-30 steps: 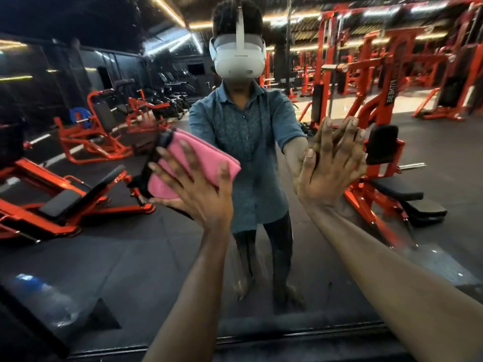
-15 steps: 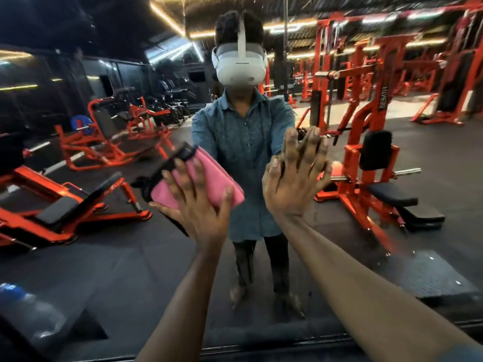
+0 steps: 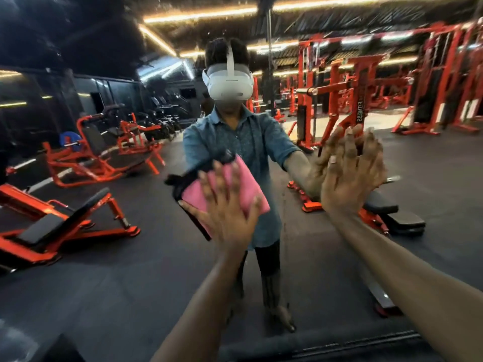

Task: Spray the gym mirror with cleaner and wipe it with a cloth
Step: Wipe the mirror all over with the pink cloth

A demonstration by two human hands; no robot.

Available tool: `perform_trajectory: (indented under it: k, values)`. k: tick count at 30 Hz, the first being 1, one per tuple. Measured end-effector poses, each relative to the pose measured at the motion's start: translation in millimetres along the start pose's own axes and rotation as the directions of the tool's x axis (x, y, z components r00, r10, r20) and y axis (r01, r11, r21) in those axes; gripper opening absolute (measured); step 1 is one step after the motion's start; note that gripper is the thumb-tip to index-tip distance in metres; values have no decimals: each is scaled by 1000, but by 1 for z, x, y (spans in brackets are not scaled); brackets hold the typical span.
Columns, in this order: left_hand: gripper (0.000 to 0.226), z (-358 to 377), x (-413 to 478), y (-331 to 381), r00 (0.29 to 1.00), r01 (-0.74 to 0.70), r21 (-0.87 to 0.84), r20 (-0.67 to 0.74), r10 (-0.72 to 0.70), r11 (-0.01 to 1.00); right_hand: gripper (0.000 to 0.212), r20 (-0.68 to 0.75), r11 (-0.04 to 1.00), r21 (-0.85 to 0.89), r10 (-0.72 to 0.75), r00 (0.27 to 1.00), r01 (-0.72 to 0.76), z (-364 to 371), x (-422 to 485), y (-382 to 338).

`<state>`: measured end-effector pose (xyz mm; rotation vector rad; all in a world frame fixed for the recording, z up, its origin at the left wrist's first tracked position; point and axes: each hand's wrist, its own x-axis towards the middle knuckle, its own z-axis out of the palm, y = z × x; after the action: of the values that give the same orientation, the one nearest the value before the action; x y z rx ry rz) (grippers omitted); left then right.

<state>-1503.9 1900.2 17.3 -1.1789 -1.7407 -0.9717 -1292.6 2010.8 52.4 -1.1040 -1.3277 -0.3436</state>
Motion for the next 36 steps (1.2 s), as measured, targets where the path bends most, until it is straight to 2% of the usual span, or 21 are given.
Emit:
perform_trajectory:
  k: [3, 5, 6, 8, 10, 11, 12, 13, 14, 15, 16, 17, 20, 22, 24, 26, 28, 30, 32, 34, 36]
  values:
    - [84, 17, -30, 10, 973, -220, 32, 83, 216, 975, 58, 76, 997, -40, -61, 995, 64, 2, 2, 27]
    - [80, 10, -4, 4, 977, -208, 28, 42, 207, 978, 59, 87, 994, -35, -99, 991, 102, 4, 1, 34]
    - [79, 4, 15, 0, 991, -129, 34, -21, 130, 991, 60, 82, 994, -32, -104, 991, 107, 5, 1, 36]
    - [79, -7, 60, -12, 971, 157, -23, -181, -158, 987, 61, 70, 994, -41, -101, 992, 104, 7, 2, 38]
    - [79, -14, 89, -7, 850, 434, -118, -276, -449, 893, 61, 67, 991, -53, -118, 991, 122, 9, 0, 38]
    - [79, -14, 91, 5, 809, 502, -126, -279, -517, 855, 61, 68, 990, -55, -129, 989, 133, 10, 0, 38]
    - [78, -11, 83, 22, 825, 497, -91, -259, -503, 863, 60, 71, 989, -51, -137, 988, 140, 10, -1, 39]
    - [78, -2, 66, 38, 890, 407, -37, -210, -405, 913, 60, 71, 989, -46, -140, 988, 143, 10, -1, 39]
    - [79, 8, 41, 52, 964, 234, 9, -134, -230, 972, 60, 69, 989, -43, -137, 988, 140, 10, -1, 39]
    - [79, 20, 14, 61, 998, 16, 31, -54, -15, 999, 60, 66, 990, -44, -128, 990, 131, 10, -1, 39]
    - [78, 31, -13, 65, 985, -173, 42, 11, 173, 984, 59, 64, 991, -50, -123, 990, 126, 11, -2, 39]
    - [76, 39, -32, 63, 959, -281, 44, 48, 279, 959, 59, 66, 990, -58, -123, 990, 127, 10, -2, 39]
    - [75, 44, -43, 50, 955, -293, 31, 53, 291, 956, 60, 76, 989, -70, -121, 990, 127, 10, -1, 40]
    - [78, 32, -26, 38, 981, -192, 16, 1, 192, 981, 61, 80, 991, -64, -115, 990, 120, 10, 0, 41]
    - [78, 15, 14, 27, 995, 26, 26, -101, -24, 999, 61, 71, 990, -72, -119, 990, 124, 10, -2, 40]
    - [78, -3, 66, 29, 925, 313, -53, -211, -317, 948, 61, 63, 989, -85, -113, 992, 118, 10, -2, 38]
    - [78, -12, 96, 46, 861, 436, -78, -252, -441, 896, 61, 58, 989, -76, -122, 991, 127, 10, -3, 37]
    - [77, -5, 84, 68, 946, 268, 24, -198, -258, 963, 62, 61, 990, -65, -123, 991, 126, 11, -2, 37]
    - [79, 12, 38, 80, 995, -91, 64, -47, 94, 994, 62, 58, 992, -47, -116, 992, 119, 10, -1, 37]
    - [80, 27, -9, 73, 931, -361, 58, 83, 356, 931, 61, 53, 990, -57, -122, 991, 125, 11, -1, 39]
    - [77, 33, -26, 53, 908, -412, 45, 105, 405, 910, 60, 58, 989, -64, -129, 990, 133, 11, -1, 40]
